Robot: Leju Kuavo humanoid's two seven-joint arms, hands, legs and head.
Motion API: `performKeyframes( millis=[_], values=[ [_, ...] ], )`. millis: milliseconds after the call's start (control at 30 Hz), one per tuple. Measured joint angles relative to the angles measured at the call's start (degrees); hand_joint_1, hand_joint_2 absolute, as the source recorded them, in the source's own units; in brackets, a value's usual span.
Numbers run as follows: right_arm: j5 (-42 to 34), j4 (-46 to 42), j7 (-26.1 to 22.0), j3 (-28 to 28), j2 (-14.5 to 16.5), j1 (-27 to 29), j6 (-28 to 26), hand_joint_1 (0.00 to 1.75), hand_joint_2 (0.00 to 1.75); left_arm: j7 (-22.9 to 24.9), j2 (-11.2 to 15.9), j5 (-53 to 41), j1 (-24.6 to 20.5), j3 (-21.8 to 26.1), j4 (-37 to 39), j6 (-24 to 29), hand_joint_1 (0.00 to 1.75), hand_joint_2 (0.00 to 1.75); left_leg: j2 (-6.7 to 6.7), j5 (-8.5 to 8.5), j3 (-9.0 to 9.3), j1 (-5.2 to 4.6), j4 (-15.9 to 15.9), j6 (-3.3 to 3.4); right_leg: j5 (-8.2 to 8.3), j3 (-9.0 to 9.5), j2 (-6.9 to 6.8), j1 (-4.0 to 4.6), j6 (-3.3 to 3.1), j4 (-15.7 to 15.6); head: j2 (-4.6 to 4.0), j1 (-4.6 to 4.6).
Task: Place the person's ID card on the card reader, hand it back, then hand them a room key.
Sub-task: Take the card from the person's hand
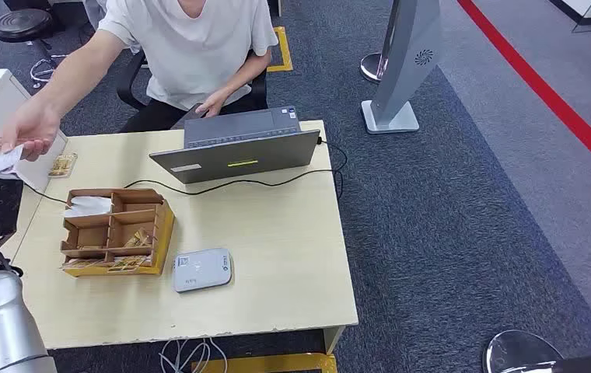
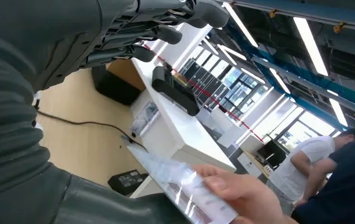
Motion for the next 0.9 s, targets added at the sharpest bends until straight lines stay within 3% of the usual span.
performKeyframes(
  millis=[167, 300, 667, 900],
  values=[
    [1.1, 0.0, 0.3, 0.5, 0.0, -0.1, 0.2, 0.0, 1.75, 2.5, 1.2, -5.4, -2.2, -4.4, 1.4, 2.1, 0.0, 1.75, 0.01, 0.0, 0.0, 0.0, 0.0, 0.0, 0.0, 0.0, 0.01, 0.0, 0.0, 0.0, 0.0, 0.0],
    [2.3, 0.0, 0.7, 0.7, -0.1, -0.1, 0.6, 0.0, 1.75, 4.9, 2.1, -10.2, -3.9, -8.4, 2.1, 3.8, 1.75, 1.75, 0.03, 0.0, 0.0, 0.0, 0.0, 0.0, 0.0, -0.03, 0.06, 0.0, 0.0, 0.0, 0.0, 0.0],
    [6.8, 0.1, 2.0, 2.0, -0.2, -0.2, 1.3, 0.0, 1.75, 12.6, 5.0, -23.6, -9.8, -20.0, 6.2, 10.0, 1.75, 1.75, 0.05, 0.02, -0.01, 0.0, 0.0, 0.01, 0.05, -0.02, 0.06, 0.0, -0.06, 0.0, 0.0, 0.01],
    [8.3, 0.2, 2.7, 2.6, -0.3, -0.4, 1.8, 0.0, 1.75, 14.6, 5.7, -26.8, -11.8, -23.3, 8.3, 11.8, 1.75, 1.75, 0.05, 0.02, -0.02, 0.0, 0.0, 0.01, 0.05, -0.04, 0.08, 0.0, -0.06, 0.0, 0.0, -0.01]
  ],
)
